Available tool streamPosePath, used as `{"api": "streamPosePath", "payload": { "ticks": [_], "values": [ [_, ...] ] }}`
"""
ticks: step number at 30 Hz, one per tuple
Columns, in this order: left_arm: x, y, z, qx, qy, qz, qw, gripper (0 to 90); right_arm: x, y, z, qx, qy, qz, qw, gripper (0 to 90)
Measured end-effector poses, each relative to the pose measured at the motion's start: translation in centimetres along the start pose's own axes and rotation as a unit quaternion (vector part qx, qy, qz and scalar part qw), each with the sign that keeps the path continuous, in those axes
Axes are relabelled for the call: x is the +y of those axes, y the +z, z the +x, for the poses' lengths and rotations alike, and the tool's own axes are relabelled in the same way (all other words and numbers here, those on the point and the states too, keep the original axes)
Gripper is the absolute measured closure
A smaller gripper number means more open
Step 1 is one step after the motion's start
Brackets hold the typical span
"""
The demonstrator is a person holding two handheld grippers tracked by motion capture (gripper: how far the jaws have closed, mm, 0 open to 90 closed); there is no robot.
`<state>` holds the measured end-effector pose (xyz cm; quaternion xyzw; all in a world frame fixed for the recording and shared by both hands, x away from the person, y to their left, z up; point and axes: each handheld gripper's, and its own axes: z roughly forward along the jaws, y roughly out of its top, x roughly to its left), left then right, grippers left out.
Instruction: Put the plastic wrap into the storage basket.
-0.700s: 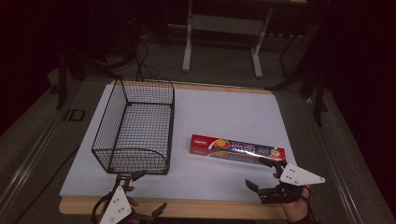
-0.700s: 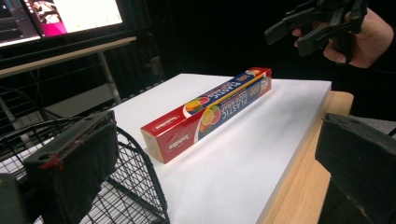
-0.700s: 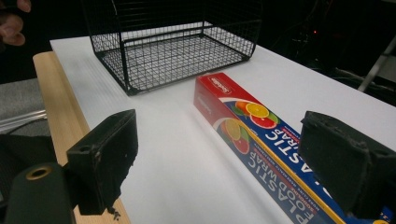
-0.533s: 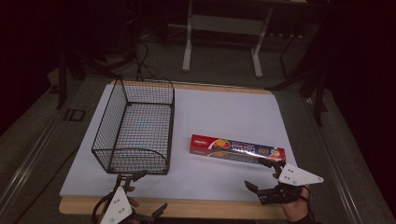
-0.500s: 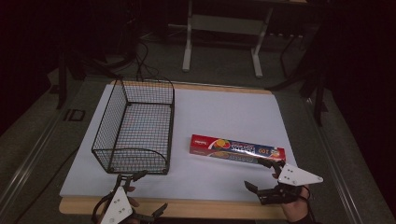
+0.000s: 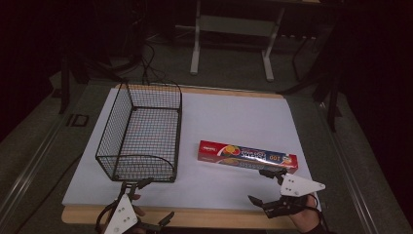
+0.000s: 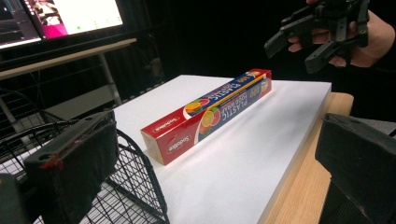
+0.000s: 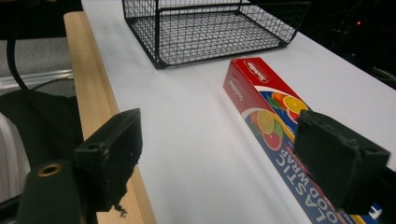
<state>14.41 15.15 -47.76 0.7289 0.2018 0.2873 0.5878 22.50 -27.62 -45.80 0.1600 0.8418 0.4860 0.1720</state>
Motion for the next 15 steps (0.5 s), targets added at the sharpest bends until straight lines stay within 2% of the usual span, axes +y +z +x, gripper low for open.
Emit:
{"api": "streamPosePath", "payload": {
  "ticks": [6, 8, 11, 15],
  "values": [
    [0.0, 0.1, -0.2, -0.005, 0.002, -0.001, 1.0, 0.1, 1.1, 0.6, -0.7, -0.003, 0.01, 0.003, 0.9999, 18.4],
    [0.0, 0.0, -0.2, -0.005, 0.002, -0.002, 1.0, 0.2, 1.5, 0.6, -1.1, -0.005, 0.016, -0.009, 0.9998, 18.3],
    [0.0, 0.1, -0.2, -0.006, 0.002, -0.002, 1.0, 0.1, 2.0, 0.5, -1.5, -0.016, 0.01, -0.02, 0.9996, 13.8],
    [0.0, 0.1, -0.3, -0.008, 0.001, -0.002, 1.0, 0.2, 2.7, 0.4, -2.4, -0.009, 0.004, -0.033, 0.9994, 11.5]
  ]
}}
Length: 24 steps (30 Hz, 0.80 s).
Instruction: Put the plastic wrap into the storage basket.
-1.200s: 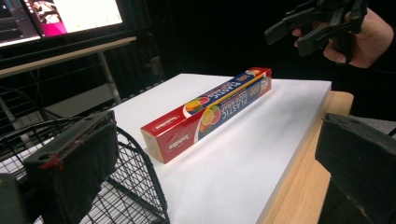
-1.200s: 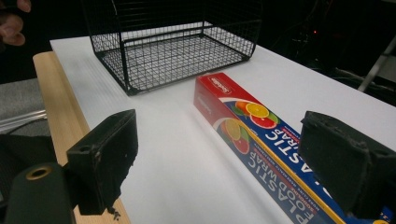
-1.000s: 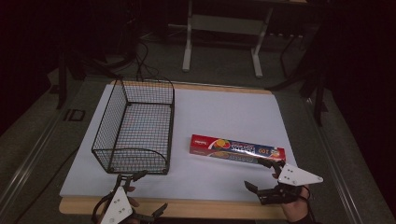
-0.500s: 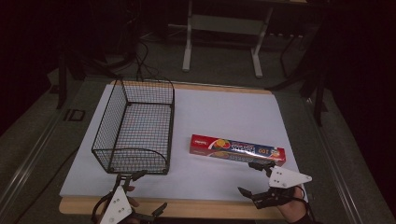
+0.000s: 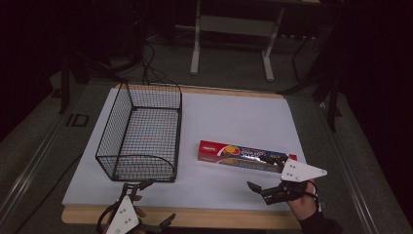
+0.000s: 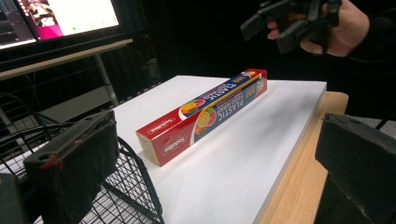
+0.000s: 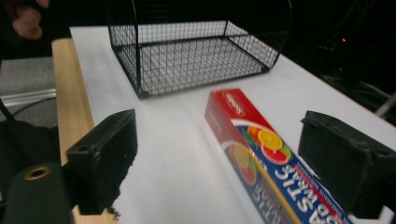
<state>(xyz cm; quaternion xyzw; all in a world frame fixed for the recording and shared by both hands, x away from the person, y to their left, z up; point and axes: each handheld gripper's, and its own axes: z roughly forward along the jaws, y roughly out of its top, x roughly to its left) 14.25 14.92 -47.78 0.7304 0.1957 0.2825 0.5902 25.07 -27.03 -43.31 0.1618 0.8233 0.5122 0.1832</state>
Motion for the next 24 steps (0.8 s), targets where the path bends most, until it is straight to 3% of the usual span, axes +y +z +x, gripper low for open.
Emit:
{"api": "streamPosePath", "payload": {
  "ticks": [3, 7, 9, 11, 12, 24],
  "values": [
    [0.0, 0.0, 0.0, 0.0, 0.0, 0.001, 1.0, 0.2, 0.3, 0.1, -0.4, -0.011, -0.01, 0.008, 0.9999, 11.5],
    [0.0, 0.0, 0.1, -0.001, -0.002, 0.001, 1.0, 0.2, 0.9, 0.6, -1.5, -0.019, 0.008, 0.02, 0.9996, 10.1],
    [0.0, 0.0, 0.1, 0.0, -0.002, 0.002, 1.0, 0.2, 0.9, 0.9, -1.7, -0.04, 0.005, 0.027, 0.9988, 10.0],
    [-0.1, 0.0, 0.2, -0.001, -0.003, 0.003, 1.0, 0.2, 0.9, 1.2, -2.3, -0.027, 0.02, 0.027, 0.9991, 10.0],
    [-0.1, 0.0, 0.2, -0.001, -0.004, 0.003, 1.0, 0.1, 0.9, 1.3, -2.5, -0.033, 0.022, 0.028, 0.9988, 10.1],
    [-0.1, 0.0, 0.2, -0.003, -0.006, 0.002, 1.0, 0.2, 1.1, 3.5, -4.2, -0.008, 0.026, 0.057, 0.998, 10.0]
  ]
}}
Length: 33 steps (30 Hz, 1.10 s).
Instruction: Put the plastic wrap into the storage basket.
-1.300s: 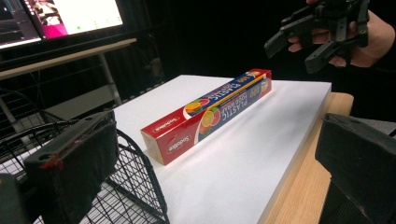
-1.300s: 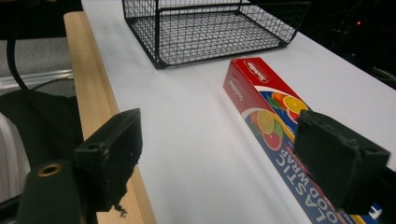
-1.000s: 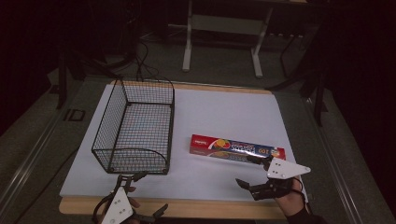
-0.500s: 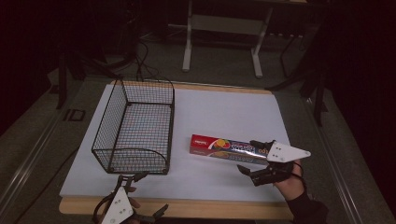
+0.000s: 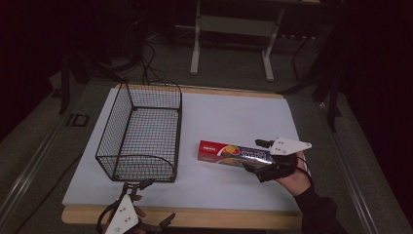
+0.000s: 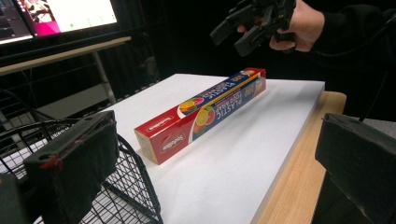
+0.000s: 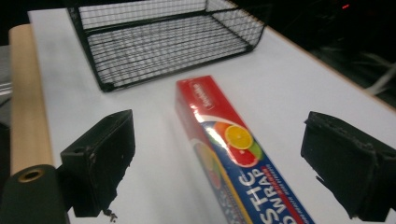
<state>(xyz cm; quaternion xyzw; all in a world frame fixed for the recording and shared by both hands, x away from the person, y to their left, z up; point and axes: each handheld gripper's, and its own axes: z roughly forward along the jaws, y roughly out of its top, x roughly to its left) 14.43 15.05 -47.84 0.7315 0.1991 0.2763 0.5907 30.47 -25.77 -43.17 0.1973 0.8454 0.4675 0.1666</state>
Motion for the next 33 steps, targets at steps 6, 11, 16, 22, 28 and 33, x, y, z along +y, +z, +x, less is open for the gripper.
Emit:
{"api": "streamPosePath", "payload": {
  "ticks": [6, 11, 16, 22, 28, 33],
  "values": [
    [0.0, 0.0, -0.1, -0.002, 0.002, 0.002, 1.0, 0.1, 0.3, 1.1, -0.8, 0.002, -0.007, 0.02, 0.9998, 10.1],
    [0.0, 0.1, -0.1, -0.003, 0.001, 0.003, 1.0, 0.2, 0.4, 1.9, -1.5, 0.003, -0.013, 0.044, 0.9989, 10.1],
    [-0.1, 0.1, -0.1, -0.005, 0.001, 0.004, 1.0, 0.1, 0.3, 2.7, -2.1, 0.017, -0.013, 0.061, 0.9979, 10.1],
    [-0.1, 0.2, -0.1, -0.004, 0.003, 0.007, 1.0, 0.2, 0.4, 4.0, -3.0, 0.021, -0.015, 0.087, 0.9959, 11.8],
    [-0.1, 0.2, -0.1, -0.006, 0.003, 0.008, 0.9999, 0.1, 0.1, 5.0, -3.7, 0.026, -0.015, 0.11, 0.9935, 11.9],
    [-0.1, 0.3, -0.1, -0.007, 0.002, 0.01, 0.9999, 0.1, 0.0, 6.6, -4.0, 0.035, -0.021, 0.146, 0.9885, 13.4]
  ]
}}
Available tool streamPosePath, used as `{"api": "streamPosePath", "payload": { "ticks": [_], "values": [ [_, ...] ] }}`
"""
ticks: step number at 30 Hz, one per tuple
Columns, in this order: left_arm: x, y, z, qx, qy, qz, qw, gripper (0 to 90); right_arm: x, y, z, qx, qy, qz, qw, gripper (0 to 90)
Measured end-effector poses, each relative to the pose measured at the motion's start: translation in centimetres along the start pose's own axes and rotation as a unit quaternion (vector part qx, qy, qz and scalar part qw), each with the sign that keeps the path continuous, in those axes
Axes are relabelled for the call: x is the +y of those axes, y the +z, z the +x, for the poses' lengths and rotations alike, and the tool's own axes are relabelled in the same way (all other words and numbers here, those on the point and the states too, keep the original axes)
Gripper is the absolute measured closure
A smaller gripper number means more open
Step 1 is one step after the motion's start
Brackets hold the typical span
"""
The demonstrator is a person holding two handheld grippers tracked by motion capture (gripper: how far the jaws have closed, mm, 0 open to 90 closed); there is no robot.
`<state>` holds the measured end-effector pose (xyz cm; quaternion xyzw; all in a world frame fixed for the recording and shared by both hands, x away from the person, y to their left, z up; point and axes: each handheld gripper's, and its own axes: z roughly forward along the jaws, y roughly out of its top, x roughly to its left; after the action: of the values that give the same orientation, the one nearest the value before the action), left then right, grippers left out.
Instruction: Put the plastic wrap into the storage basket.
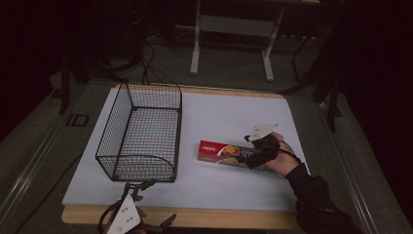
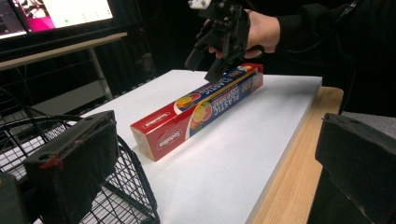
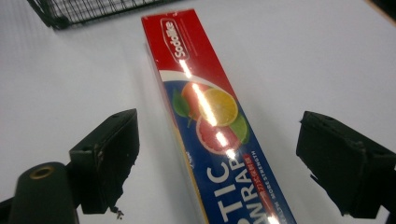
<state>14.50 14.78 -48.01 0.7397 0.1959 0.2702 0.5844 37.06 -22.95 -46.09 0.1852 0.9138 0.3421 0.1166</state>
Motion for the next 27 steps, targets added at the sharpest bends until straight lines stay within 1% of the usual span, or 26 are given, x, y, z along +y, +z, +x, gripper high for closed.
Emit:
{"api": "streamPosePath", "payload": {
  "ticks": [6, 9, 12, 14, 17, 18, 19, 20, 21, 22, 25, 27],
  "values": [
    [0.0, 0.0, 0.0, 0.0, 0.0, 0.002, 1.0, 0.2, 0.4, 1.2, -0.2, 0.002, -0.007, 0.025, 0.9997, 13.7],
    [0.0, 0.0, 0.0, -0.001, 0.0, 0.002, 1.0, 0.2, 0.6, 1.8, -0.4, 0.001, -0.014, 0.05, 0.9986, 13.8],
    [0.0, 0.0, 0.0, -0.002, 0.001, 0.003, 1.0, 0.2, 0.9, 2.3, -0.8, 0.002, -0.019, 0.068, 0.9975, 13.8],
    [0.0, 0.0, 0.0, -0.001, 0.0, 0.002, 1.0, 0.2, 1.0, 2.7, -1.0, 0.001, -0.018, 0.074, 0.9971, 13.8],
    [0.0, 0.0, 0.0, -0.001, -0.001, 0.003, 1.0, 0.1, 1.2, 3.0, -1.4, 0.004, -0.021, 0.094, 0.9954, 13.8],
    [0.0, 0.0, 0.0, -0.001, -0.001, 0.003, 1.0, 0.1, 1.2, 3.0, -1.4, 0.004, -0.021, 0.094, 0.9954, 13.8],
    [0.0, 0.0, 0.0, -0.002, -0.002, 0.002, 1.0, 0.1, 1.3, 3.1, -1.5, 0.004, -0.022, 0.101, 0.9946, 13.8],
    [0.0, 0.0, 0.0, -0.002, -0.004, 0.002, 1.0, 0.2, 1.4, 3.4, -1.7, 0.009, -0.023, 0.114, 0.9931, 13.8],
    [0.0, 0.0, 0.0, -0.002, -0.005, 0.001, 1.0, 0.2, 1.4, 3.5, -1.8, 0.007, -0.022, 0.119, 0.9926, 14.1],
    [0.0, 0.0, 0.0, -0.002, -0.005, 0.0, 1.0, 0.1, 1.5, 3.7, -1.9, 0.011, -0.023, 0.128, 0.9914, 14.2],
    [0.0, 0.0, 0.1, -0.002, -0.006, 0.001, 1.0, 0.2, 1.7, 4.1, -1.9, 0.021, -0.027, 0.137, 0.99, 15.0],
    [-0.1, 0.0, 0.1, -0.002, -0.005, 0.002, 1.0, 0.1, 1.8, 4.4, -1.8, 0.026, -0.031, 0.146, 0.9884, 15.2]
  ]
}}
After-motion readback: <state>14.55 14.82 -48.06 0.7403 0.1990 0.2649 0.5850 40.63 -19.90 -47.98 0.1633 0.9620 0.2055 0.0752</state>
